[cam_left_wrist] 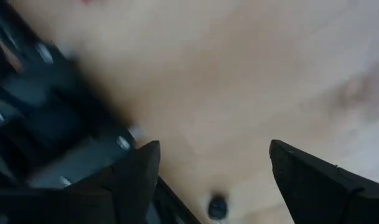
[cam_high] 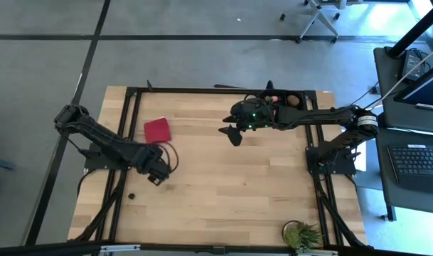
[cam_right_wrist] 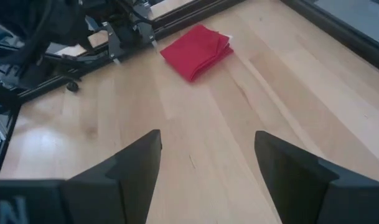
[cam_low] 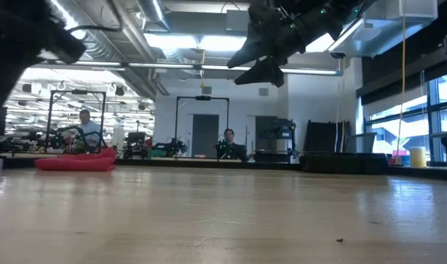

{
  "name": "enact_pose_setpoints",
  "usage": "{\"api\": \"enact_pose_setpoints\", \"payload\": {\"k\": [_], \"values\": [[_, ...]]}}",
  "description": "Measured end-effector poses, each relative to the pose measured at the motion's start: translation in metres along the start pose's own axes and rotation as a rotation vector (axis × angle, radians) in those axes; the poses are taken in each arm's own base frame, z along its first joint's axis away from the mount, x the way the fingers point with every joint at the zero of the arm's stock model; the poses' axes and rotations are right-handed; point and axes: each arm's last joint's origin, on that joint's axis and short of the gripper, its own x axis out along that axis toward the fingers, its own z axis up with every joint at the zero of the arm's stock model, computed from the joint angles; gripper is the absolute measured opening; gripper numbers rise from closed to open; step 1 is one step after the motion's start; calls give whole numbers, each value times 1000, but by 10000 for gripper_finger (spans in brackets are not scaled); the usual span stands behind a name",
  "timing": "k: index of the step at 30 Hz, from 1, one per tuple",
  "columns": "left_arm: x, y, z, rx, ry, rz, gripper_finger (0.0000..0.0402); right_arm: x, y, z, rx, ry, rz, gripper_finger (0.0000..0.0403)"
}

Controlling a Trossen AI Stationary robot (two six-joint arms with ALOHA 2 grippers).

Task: Pick and placing Produce into tupperware
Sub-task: Put the black cherry into the black bin

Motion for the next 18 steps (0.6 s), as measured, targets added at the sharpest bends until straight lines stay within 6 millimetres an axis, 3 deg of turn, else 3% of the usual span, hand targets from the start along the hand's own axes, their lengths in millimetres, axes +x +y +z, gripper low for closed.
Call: {"api": "enact_pose_setpoints", "payload": {"k": [11,18], "values": [[26,-5,-46,-222,211,-4,290,0,0,0,-28,1,0,259],[42,-12,-63,-282,245,-82,290,0,0,0,-50,2,0,259]]}}
